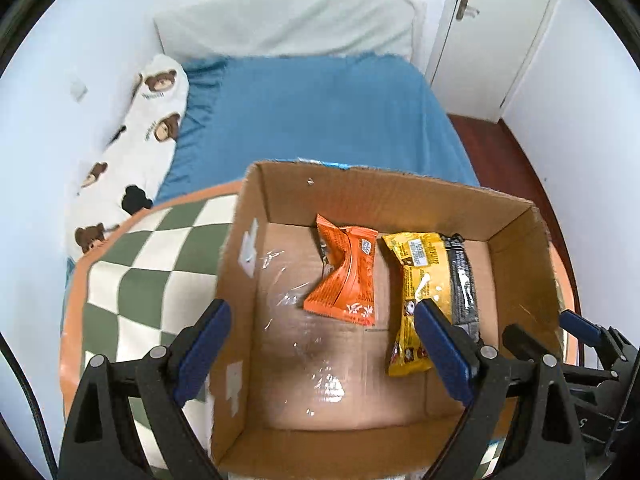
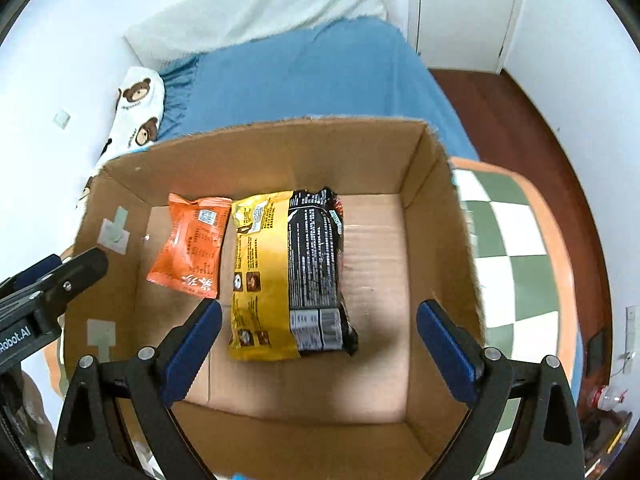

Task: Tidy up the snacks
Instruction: 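Carry both packets into the cardboard box and open both tools, then grasp the white-yellow bread bag with the right tool while the left tool grasps the white wrapped bread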

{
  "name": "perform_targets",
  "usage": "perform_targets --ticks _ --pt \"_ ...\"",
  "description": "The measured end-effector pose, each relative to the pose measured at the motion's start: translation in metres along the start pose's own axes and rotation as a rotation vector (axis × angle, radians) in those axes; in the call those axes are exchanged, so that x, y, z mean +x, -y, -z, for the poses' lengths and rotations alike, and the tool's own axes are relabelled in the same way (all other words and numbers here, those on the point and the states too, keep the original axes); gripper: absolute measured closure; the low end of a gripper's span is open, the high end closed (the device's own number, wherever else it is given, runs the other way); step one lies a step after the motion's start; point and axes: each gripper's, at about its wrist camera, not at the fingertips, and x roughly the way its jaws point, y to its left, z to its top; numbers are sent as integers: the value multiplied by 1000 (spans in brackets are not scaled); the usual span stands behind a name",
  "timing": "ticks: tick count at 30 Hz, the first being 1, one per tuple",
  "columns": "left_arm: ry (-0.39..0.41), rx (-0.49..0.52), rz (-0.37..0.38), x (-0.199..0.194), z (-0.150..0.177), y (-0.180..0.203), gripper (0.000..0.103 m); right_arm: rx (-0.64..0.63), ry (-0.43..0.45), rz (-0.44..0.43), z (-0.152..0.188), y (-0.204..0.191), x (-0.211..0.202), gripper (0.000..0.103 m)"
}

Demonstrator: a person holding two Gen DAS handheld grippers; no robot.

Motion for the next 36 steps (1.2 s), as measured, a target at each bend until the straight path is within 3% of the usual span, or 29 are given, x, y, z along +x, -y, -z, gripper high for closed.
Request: perform_targets --ticks 11,19,22,25,33,36 --pt "183 20 15 -101 52 7 10 -4 159 -2 52 -6 -94 3" --pt "207 17 41 -136 90 3 10 17 217 -26 99 -5 -149 3" --pt "145 -5 36 -128 114 -3 10 31 195 -50 120 -3 -154 3" --pt "57 -41 30 -109 140 -15 10 64 115 -89 147 3 -140 3" --pt "-316 -111 -24 -5 242 -57 10 252 -243 -163 236 28 -28 3" --pt "-371 -173 -26 17 260 -70 10 333 -330 -179 254 37 11 4"
